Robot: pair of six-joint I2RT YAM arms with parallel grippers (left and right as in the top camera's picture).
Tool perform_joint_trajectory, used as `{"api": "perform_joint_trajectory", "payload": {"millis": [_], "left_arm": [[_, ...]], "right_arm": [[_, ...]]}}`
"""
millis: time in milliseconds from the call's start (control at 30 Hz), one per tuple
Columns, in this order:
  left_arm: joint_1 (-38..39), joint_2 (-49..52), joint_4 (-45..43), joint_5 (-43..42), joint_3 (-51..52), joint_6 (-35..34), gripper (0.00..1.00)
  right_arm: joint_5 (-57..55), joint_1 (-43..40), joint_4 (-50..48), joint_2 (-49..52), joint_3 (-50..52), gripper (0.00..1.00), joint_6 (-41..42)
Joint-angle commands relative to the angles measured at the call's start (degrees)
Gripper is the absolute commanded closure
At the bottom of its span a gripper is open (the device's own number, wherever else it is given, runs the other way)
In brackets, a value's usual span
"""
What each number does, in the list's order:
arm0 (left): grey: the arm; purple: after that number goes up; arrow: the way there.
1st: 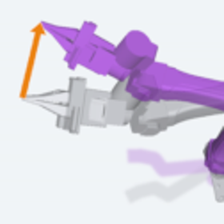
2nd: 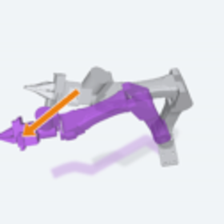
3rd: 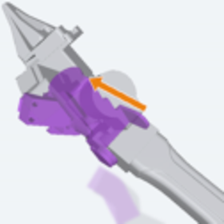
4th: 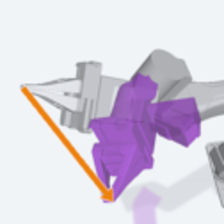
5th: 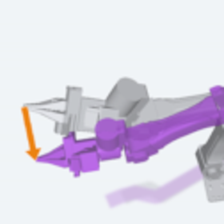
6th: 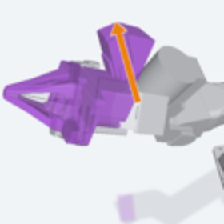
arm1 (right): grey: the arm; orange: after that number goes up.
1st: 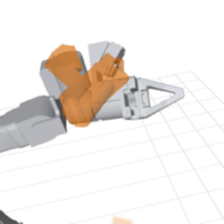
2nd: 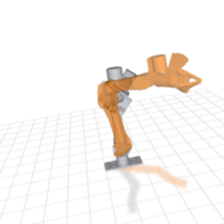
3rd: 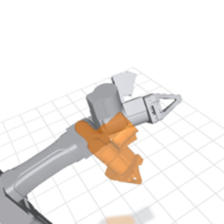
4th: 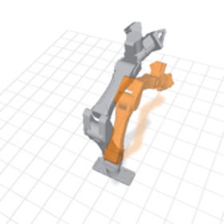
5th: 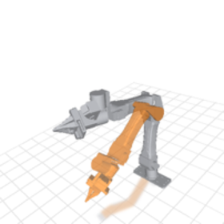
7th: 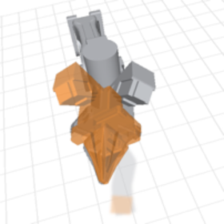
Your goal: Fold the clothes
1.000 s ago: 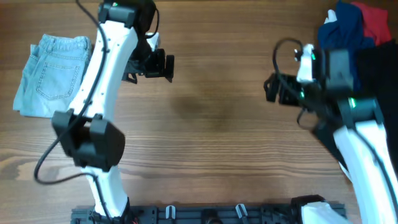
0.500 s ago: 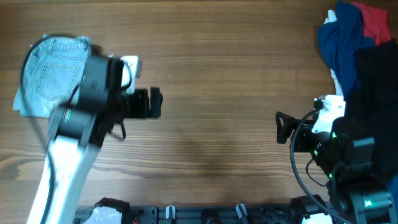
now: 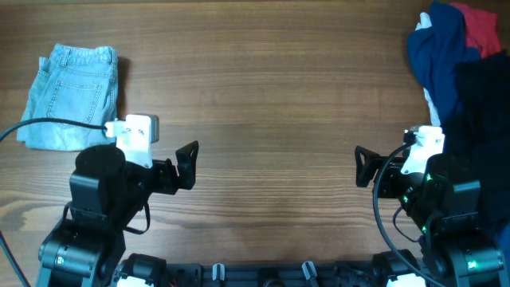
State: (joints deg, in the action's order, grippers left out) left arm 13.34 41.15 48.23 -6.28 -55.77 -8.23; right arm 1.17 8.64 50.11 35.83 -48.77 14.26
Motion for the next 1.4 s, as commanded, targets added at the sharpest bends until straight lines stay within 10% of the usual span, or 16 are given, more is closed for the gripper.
{"api": "perform_joint_trajectory", "payload": {"millis": [0, 433, 867, 1367], "left_arm": [[-0.3, -0.1, 0.5, 0.3, 0.5, -0.6, 0.00], [-0.3, -0.1, 2.9, 0.3, 0.5, -0.6, 0.00], [-0.3, -0.1, 3.0, 0.3, 0.5, -0.6, 0.00], [-0.3, -0.1, 3.0, 0.3, 0.5, -0.6, 0.00]], "right_arm": [[-1.2, 0.3, 0.1, 0.1, 0.6, 0.00, 0.8], [-4.7, -0.1, -1.1, -1.5, 1.0, 0.00, 0.6], [4.0, -6.6, -34.8, -24.0, 31.0, 0.00, -5.4], [3.2, -8.3, -48.9, -35.7, 44.8, 0.00, -13.4]]}}
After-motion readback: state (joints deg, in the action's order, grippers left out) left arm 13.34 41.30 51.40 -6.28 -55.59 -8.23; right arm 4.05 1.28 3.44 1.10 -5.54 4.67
